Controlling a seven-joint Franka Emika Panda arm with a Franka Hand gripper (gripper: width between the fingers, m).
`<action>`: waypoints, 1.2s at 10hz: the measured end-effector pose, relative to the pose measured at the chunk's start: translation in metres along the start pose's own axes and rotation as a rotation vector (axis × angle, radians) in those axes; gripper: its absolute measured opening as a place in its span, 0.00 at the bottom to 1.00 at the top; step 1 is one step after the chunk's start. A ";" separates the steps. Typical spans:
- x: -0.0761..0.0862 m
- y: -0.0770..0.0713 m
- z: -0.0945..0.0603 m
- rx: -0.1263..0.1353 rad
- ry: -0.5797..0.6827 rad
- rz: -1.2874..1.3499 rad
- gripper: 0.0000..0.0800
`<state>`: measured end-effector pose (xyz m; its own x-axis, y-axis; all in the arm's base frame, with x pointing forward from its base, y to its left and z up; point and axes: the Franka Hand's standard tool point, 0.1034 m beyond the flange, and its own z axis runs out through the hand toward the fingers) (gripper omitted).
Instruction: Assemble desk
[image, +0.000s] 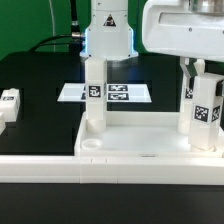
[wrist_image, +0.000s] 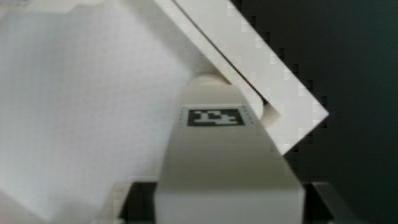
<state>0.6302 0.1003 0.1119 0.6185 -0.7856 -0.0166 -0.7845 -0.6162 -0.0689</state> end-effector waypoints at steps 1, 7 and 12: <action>0.002 0.001 0.000 0.011 -0.010 0.110 0.36; 0.009 0.002 0.001 0.030 -0.021 0.552 0.36; 0.004 0.001 0.000 0.012 -0.028 0.557 0.69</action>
Offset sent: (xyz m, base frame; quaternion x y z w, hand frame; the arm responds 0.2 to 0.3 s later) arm -0.0056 -0.0037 -0.0107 0.0089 -0.0289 0.1857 0.9821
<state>0.6319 0.0959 0.1121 0.1116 -0.9905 -0.0800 -0.9928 -0.1076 -0.0531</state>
